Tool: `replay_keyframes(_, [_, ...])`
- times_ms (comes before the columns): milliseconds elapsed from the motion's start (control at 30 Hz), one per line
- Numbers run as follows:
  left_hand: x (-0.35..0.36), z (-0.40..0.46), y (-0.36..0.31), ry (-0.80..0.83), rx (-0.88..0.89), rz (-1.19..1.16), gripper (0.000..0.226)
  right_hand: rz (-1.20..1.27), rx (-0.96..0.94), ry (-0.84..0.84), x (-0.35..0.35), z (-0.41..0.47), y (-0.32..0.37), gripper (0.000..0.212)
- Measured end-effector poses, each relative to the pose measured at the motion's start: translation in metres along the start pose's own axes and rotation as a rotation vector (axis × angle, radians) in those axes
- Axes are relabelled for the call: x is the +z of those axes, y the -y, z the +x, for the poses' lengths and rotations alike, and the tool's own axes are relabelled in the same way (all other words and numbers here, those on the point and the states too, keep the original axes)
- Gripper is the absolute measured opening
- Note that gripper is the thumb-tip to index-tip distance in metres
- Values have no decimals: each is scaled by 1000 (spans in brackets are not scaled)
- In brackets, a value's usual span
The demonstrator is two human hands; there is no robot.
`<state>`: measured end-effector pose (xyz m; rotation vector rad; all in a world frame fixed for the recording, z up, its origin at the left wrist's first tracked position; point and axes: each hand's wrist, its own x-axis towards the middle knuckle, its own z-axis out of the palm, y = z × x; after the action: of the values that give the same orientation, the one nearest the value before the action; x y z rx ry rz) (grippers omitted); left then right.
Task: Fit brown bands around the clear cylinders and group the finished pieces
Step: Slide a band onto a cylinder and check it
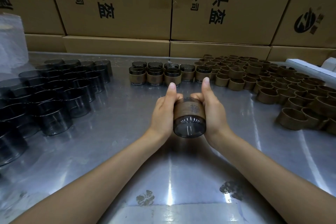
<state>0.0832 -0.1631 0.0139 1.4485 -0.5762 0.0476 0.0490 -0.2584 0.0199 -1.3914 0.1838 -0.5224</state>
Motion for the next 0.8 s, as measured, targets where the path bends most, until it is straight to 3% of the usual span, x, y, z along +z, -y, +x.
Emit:
replay_keyframes(67, [-1, 1, 3, -15, -20, 10, 56, -46, -10, 47, -2, 3, -1, 57])
replay_keyframes(167, [-8, 7, 9, -87, -22, 53, 55, -169, -77, 286, -5, 5, -1, 44])
replay_keyframes(233, [-15, 13, 13, -116, -30, 68, 55, -244, -35, 461, -11, 9, -1, 34])
replay_keyframes(333, [-21, 22, 21, -60, -34, 141, 52, -338, 85, 605, -24, 17, -3, 39])
replay_keyframes(433, [-26, 30, 31, -37, -63, 186, 55, -452, 3, 508, -32, 25, -8, 30])
replay_keyframes(667, [-53, 67, 47, -205, -144, 223, 52, -680, 3, 162, -41, 67, -32, 83])
replay_keyframes(800, [-60, 86, 54, -261, -170, 220, 53, -772, 0, -60, -38, 100, -42, 80])
